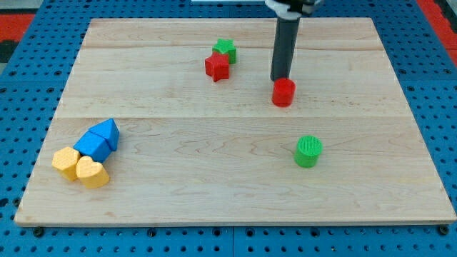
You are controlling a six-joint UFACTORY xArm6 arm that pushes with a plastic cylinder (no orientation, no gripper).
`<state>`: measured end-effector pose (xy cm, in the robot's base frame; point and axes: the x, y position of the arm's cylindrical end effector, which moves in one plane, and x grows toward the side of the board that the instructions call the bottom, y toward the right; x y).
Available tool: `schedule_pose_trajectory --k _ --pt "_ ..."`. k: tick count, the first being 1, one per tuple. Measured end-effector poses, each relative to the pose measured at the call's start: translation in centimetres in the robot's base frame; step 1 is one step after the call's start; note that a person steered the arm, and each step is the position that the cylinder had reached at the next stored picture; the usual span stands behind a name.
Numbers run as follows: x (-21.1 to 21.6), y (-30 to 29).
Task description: Slide red circle towards center
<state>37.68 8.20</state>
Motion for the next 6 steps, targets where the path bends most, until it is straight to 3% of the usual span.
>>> schedule_pose_trajectory --k 1,4,6 --pt "1.4 -1.4" --pt "3.1 8.1" --pt "3.8 7.2"
